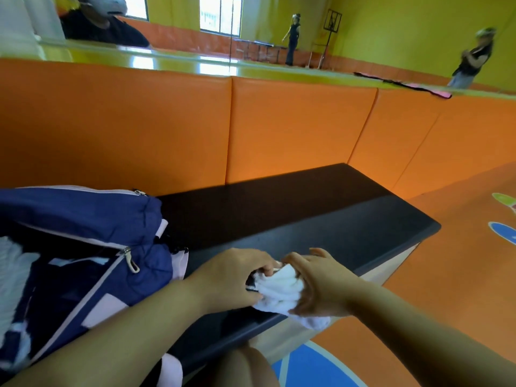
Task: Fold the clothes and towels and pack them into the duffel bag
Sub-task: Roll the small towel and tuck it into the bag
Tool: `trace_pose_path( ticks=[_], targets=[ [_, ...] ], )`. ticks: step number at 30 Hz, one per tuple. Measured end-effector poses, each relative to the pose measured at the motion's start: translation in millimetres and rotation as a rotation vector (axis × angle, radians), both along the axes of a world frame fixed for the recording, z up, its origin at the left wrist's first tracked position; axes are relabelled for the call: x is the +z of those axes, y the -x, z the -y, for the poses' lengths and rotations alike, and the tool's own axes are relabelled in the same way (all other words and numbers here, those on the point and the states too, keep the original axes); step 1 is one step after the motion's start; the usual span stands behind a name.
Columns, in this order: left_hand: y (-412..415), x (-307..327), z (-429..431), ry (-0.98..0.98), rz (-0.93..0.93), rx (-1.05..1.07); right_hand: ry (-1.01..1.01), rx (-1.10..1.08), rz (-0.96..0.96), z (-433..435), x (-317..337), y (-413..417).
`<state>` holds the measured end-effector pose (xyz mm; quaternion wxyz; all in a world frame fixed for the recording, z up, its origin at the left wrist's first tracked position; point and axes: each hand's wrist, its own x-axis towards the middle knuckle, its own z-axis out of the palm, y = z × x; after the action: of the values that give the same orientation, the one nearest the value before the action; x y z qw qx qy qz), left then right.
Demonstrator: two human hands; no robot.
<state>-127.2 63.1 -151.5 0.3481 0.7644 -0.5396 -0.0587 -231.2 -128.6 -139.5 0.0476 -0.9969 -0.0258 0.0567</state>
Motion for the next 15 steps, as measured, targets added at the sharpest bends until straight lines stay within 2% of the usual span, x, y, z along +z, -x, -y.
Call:
trace_pose_path(
  ticks=[2, 5, 11, 15],
  targets=[
    [4, 3, -11, 0.015, 0.024, -0.019, -0.071, -0.025, -0.002, -12, 5, 6],
    [5, 10, -32, -0.009, 0.037, 0.007, -0.056, -0.035, 0.023, -30, 21, 10],
    [-2, 41, -98, 0.028, 0.112, 0.195, 0.079, -0.032, 0.163, -74, 71, 3],
    [-8, 61, -161, 0.034, 0.255, 0.326, 0.041, -0.083, 0.273, -108, 100, -9]
  ],
)
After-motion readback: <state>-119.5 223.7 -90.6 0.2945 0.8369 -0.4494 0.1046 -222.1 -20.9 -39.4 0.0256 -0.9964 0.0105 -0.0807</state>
